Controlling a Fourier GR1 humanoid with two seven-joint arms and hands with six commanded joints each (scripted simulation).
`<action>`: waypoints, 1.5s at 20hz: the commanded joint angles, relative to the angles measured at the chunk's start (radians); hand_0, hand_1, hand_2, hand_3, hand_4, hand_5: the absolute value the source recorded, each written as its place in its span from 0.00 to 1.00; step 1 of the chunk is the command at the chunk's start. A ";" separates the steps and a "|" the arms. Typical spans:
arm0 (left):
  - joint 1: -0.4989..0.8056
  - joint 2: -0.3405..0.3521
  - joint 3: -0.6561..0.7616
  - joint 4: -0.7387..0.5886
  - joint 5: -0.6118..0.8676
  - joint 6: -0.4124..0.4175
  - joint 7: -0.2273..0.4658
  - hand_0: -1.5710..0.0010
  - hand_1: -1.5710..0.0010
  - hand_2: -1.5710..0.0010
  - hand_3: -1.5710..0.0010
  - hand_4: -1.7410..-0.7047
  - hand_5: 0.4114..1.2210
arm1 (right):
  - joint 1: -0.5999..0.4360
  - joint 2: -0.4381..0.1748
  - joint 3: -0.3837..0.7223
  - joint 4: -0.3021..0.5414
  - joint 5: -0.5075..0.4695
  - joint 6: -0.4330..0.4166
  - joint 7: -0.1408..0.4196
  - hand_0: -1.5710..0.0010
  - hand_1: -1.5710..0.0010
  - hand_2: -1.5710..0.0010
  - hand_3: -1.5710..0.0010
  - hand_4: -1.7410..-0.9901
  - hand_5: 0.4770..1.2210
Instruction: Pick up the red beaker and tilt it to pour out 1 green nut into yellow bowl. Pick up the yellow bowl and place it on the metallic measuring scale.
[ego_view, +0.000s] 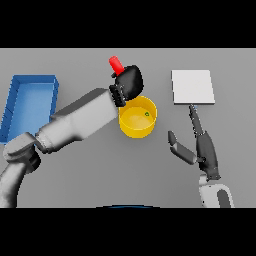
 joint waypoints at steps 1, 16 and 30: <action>-0.014 -0.004 -0.016 0.001 -0.014 -0.007 -0.013 0.00 0.00 0.00 0.00 0.01 1.00 | -0.011 0.000 -0.004 0.012 -0.006 0.002 0.004 1.00 1.00 1.00 1.00 0.88 0.27; -0.270 -0.010 0.017 0.167 -0.053 0.004 -0.135 0.00 0.00 0.00 0.00 0.01 1.00 | 0.000 -0.006 0.003 0.003 0.030 -0.021 -0.022 1.00 1.00 1.00 1.00 0.96 0.28; -0.291 0.282 0.674 0.420 0.454 0.127 0.118 0.00 0.00 0.00 0.08 0.00 1.00 | -0.017 0.022 0.006 0.018 -0.019 0.000 -0.024 1.00 1.00 1.00 1.00 0.99 0.25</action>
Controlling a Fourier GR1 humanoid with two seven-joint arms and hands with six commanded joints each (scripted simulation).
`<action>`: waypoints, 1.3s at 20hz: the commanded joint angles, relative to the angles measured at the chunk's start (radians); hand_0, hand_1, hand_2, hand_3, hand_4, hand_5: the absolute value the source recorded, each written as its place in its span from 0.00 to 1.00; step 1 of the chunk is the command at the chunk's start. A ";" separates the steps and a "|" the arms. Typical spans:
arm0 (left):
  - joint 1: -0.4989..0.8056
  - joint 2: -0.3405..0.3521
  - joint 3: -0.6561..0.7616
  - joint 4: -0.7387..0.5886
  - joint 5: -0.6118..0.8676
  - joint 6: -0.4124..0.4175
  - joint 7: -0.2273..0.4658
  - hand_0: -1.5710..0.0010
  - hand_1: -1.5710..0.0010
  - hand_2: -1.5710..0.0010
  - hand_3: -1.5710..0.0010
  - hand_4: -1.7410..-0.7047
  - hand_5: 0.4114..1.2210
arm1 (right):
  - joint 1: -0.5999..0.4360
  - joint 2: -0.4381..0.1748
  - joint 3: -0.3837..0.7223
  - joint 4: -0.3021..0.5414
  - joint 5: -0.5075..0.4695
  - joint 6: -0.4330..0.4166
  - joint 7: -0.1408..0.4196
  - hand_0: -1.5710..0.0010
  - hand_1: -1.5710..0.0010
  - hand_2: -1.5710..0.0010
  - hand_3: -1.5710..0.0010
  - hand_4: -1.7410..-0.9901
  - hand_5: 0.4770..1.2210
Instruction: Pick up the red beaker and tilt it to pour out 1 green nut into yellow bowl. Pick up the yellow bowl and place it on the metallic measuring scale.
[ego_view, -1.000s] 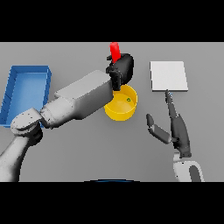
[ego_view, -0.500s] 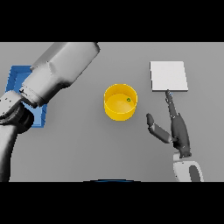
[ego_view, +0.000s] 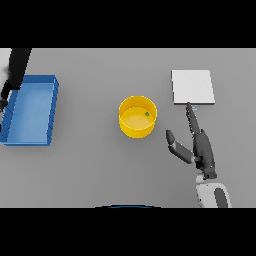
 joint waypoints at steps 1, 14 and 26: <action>0.043 0.026 0.043 -0.008 0.045 0.035 0.009 0.00 0.00 0.00 0.09 0.00 1.00 | -0.007 0.001 0.000 0.000 -0.003 0.002 0.013 1.00 1.00 1.00 1.00 0.97 0.24; 0.593 0.095 0.340 -0.414 0.436 0.255 0.322 0.00 0.00 0.00 0.06 0.00 1.00 | -0.011 -0.022 0.020 -0.013 0.070 -0.024 0.038 1.00 1.00 1.00 1.00 0.93 0.23; 0.957 -0.006 0.378 -0.818 0.533 0.366 0.465 0.00 0.00 0.00 0.02 0.00 0.91 | -0.006 -0.029 -0.002 0.014 0.026 -0.005 -0.011 1.00 1.00 1.00 1.00 0.97 0.23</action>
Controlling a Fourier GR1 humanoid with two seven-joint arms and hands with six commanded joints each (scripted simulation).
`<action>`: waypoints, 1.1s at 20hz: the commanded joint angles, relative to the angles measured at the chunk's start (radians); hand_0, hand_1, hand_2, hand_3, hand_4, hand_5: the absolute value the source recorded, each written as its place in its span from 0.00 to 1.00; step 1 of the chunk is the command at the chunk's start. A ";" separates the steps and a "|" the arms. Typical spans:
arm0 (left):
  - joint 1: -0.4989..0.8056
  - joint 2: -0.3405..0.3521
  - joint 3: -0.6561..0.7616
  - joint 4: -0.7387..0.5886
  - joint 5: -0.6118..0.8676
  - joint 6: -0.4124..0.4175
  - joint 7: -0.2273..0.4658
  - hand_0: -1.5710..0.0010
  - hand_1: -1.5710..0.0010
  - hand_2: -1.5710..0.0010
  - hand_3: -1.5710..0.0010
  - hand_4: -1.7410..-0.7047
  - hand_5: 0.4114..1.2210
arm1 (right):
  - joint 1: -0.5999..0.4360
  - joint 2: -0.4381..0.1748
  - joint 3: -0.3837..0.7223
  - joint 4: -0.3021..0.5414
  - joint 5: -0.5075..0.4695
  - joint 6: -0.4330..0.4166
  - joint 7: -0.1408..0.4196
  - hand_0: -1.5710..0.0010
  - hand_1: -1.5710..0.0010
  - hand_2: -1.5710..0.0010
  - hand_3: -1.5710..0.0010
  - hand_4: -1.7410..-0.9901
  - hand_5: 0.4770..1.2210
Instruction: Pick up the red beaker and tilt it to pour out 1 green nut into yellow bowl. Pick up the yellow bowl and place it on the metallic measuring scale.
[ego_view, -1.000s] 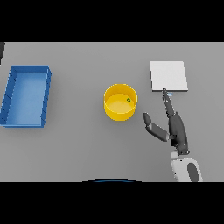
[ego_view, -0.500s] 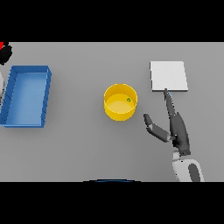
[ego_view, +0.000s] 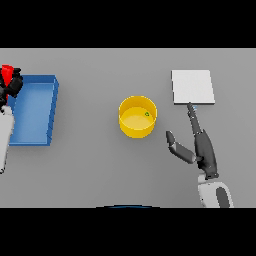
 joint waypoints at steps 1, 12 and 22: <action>0.018 -0.008 -0.008 -0.029 -0.003 0.005 0.018 0.00 0.00 0.00 0.02 0.00 0.88 | -0.011 -0.006 -0.007 0.004 -0.002 0.000 0.017 1.00 1.00 1.00 1.00 0.97 0.23; 0.132 0.025 -0.047 -0.146 -0.025 -0.064 0.047 0.39 0.49 0.48 0.51 0.76 0.35 | 0.017 0.000 0.004 -0.008 0.006 -0.004 -0.003 1.00 1.00 1.00 1.00 0.98 0.21; 0.112 0.037 -0.085 -0.077 -0.046 -0.111 -0.041 0.93 0.95 0.94 0.95 0.93 0.30 | 0.007 -0.022 0.013 -0.016 0.046 -0.003 0.058 1.00 1.00 1.00 1.00 0.96 0.22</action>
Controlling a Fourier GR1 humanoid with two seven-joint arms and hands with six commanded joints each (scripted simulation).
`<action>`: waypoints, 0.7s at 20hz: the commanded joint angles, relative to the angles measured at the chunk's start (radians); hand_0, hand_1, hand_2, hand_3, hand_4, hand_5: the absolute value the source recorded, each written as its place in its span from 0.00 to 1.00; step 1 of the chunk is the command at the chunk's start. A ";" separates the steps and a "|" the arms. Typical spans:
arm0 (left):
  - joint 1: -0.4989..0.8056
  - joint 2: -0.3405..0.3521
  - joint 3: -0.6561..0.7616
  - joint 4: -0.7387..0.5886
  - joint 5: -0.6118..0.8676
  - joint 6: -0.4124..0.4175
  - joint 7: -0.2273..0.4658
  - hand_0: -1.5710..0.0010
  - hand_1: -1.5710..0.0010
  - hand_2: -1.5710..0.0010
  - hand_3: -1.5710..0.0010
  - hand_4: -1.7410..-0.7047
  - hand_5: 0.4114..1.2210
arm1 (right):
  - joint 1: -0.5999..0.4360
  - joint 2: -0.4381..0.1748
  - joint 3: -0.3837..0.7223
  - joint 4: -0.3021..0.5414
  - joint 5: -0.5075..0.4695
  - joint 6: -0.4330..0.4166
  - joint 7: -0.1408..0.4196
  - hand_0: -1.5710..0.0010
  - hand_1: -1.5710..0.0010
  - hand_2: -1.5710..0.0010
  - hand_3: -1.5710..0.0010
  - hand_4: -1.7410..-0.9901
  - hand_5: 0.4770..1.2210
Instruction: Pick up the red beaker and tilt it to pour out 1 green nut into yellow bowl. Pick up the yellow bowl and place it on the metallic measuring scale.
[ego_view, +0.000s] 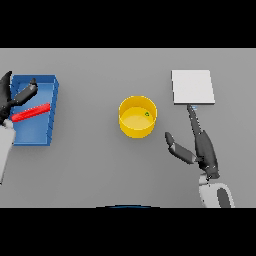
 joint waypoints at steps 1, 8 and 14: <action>0.003 -0.002 -0.007 -0.007 -0.009 0.007 -0.008 0.95 0.96 0.96 0.96 0.93 0.30 | -0.012 -0.019 0.018 -0.003 0.004 0.034 -0.017 1.00 1.00 1.00 1.00 0.97 0.25; 0.005 -0.005 -0.008 -0.028 -0.002 0.012 -0.026 0.99 0.99 0.99 0.99 0.97 0.32 | -0.273 -0.251 0.140 0.079 0.222 0.222 0.048 1.00 1.00 1.00 1.00 0.79 0.26; 0.003 0.008 -0.008 -0.018 -0.004 0.001 -0.011 1.00 1.00 1.00 1.00 0.97 0.35 | -0.481 -0.352 0.281 0.181 0.371 0.355 -0.023 1.00 1.00 1.00 1.00 0.69 0.28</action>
